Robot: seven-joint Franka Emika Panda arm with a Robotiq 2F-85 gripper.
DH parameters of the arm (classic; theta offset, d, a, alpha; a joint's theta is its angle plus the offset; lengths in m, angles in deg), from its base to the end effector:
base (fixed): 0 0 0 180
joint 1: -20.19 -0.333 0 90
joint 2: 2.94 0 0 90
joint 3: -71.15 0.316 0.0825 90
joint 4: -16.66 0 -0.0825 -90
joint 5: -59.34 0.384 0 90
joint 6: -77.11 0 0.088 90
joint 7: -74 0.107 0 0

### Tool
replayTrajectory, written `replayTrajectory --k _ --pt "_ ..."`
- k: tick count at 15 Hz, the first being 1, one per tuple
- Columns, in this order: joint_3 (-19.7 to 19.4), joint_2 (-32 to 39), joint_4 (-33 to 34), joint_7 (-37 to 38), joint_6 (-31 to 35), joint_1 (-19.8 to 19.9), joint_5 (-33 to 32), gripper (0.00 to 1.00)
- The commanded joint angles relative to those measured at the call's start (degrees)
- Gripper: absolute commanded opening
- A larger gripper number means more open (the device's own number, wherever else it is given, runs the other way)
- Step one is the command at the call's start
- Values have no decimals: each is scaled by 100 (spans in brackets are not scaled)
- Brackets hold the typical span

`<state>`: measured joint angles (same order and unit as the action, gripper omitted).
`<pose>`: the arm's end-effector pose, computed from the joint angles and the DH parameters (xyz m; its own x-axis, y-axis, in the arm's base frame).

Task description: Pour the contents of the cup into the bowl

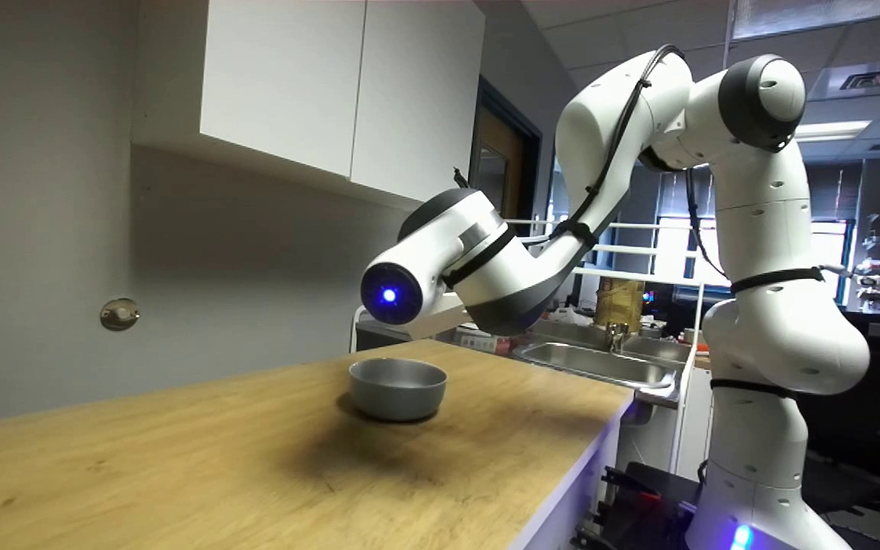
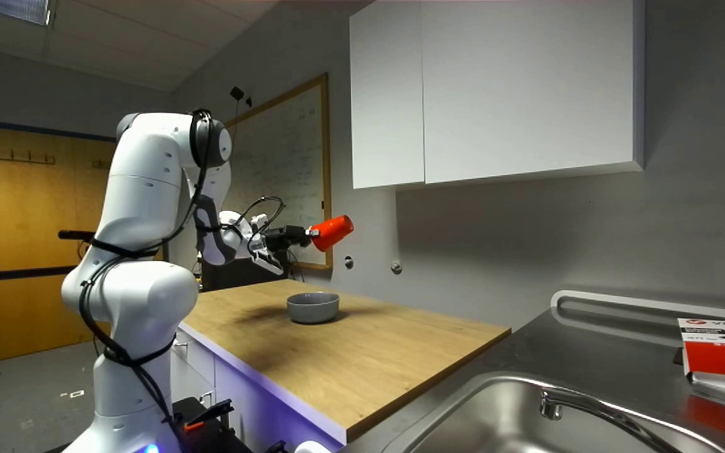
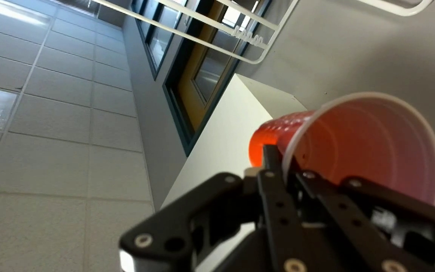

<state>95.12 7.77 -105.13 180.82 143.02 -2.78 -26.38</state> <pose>0.4427 0.2665 0.3951 0.3194 0.3062 0.8968 -0.8443 -0.3378 0.4161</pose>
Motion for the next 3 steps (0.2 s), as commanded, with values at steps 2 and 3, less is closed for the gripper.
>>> replayTrajectory --k 2,3 --pt "-38 129 241 -119 -164 -58 149 2" --pt "-35 146 264 -110 -186 -63 176 2"
